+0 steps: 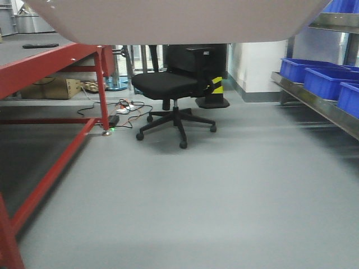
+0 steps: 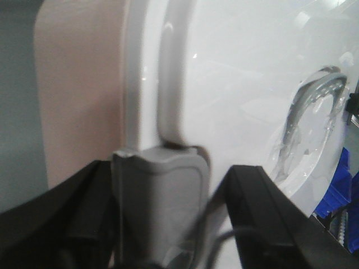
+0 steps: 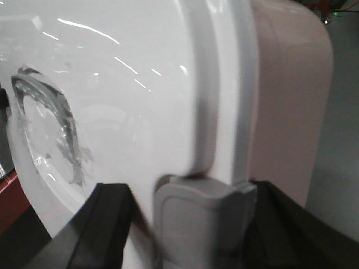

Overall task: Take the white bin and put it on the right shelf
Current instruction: 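Drive past the red table carrying the bin in both grippers, then turn toward the shelf rack of blue bins holding the bin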

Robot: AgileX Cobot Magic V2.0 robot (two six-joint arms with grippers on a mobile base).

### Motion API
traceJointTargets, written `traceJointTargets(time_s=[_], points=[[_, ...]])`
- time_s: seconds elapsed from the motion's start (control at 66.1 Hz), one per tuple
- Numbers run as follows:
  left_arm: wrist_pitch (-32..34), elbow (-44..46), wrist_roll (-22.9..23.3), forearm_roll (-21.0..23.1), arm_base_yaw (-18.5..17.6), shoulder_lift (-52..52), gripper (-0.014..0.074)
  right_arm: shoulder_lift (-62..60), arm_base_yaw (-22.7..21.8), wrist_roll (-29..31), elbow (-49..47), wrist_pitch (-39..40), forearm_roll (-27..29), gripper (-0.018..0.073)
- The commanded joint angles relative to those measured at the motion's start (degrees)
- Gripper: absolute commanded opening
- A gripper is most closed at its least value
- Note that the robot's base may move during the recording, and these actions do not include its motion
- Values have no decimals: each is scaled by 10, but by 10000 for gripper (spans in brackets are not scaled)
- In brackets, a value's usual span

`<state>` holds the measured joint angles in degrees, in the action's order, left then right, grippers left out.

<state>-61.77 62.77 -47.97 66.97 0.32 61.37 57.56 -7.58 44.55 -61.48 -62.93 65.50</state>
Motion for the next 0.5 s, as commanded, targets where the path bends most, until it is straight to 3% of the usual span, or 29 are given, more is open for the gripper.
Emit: traceJointTargets(time_s=[0.0, 0.484], points=[[-55, 20, -4, 130, -18, -12, 262, -12, 13, 5, -21, -97, 120, 449], [-55, 20, -4, 130, -18, -12, 262, -12, 13, 5, -21, -97, 120, 449]])
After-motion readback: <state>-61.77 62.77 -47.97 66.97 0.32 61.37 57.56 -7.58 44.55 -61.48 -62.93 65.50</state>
